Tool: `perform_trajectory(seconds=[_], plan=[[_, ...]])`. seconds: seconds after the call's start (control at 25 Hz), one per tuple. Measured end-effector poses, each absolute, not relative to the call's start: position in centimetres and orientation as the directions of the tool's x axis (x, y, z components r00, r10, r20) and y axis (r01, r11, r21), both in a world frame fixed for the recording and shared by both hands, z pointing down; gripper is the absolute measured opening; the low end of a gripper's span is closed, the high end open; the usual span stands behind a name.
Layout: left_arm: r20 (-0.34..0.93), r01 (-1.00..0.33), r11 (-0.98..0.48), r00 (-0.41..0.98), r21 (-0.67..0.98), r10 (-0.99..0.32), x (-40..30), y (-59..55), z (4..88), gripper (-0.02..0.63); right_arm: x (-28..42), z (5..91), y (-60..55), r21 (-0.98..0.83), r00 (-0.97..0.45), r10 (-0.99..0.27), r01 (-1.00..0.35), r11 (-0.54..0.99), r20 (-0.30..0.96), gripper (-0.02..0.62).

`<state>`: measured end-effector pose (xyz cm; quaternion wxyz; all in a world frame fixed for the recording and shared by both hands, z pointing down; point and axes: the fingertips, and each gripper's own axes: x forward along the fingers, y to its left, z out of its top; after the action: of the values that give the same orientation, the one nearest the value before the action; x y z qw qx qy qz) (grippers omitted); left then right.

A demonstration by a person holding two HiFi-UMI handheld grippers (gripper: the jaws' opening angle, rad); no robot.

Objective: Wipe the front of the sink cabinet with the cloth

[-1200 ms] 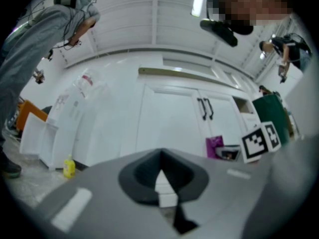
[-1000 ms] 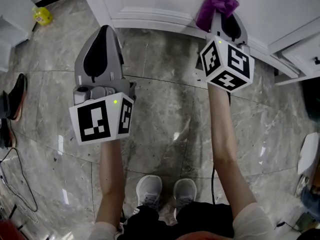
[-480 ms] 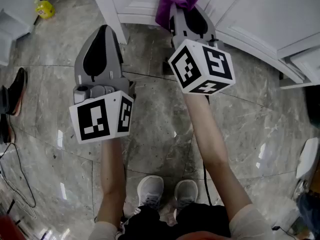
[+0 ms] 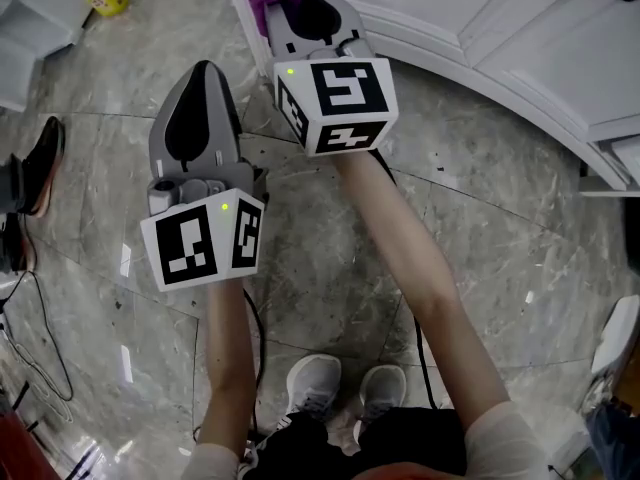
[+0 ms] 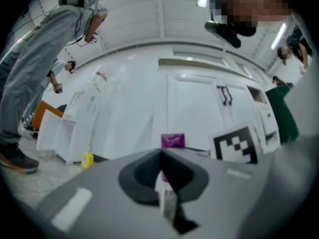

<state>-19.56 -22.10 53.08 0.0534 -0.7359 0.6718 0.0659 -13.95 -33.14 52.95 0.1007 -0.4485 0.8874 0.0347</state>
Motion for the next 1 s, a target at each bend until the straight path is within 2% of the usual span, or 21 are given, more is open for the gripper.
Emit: perform_trajectory(seconds=[0.36,1.0], plan=[[-0.149,-0.995,-0.100,0.097,0.010,-0.984,-19.6,-22.5,54.1,0.005,-12.1,53.4,-33.3,0.009,-0.549,-0.813,-0.830,0.558,-0.196,0.051],[-0.164,-0.974,-0.226,0.219,0.024,-0.962,-11.2,-22.6,53.6,0.005,7.4,53.6,-30.9,0.086,-0.267,-0.940,-0.963,0.254,-0.211,0.049]])
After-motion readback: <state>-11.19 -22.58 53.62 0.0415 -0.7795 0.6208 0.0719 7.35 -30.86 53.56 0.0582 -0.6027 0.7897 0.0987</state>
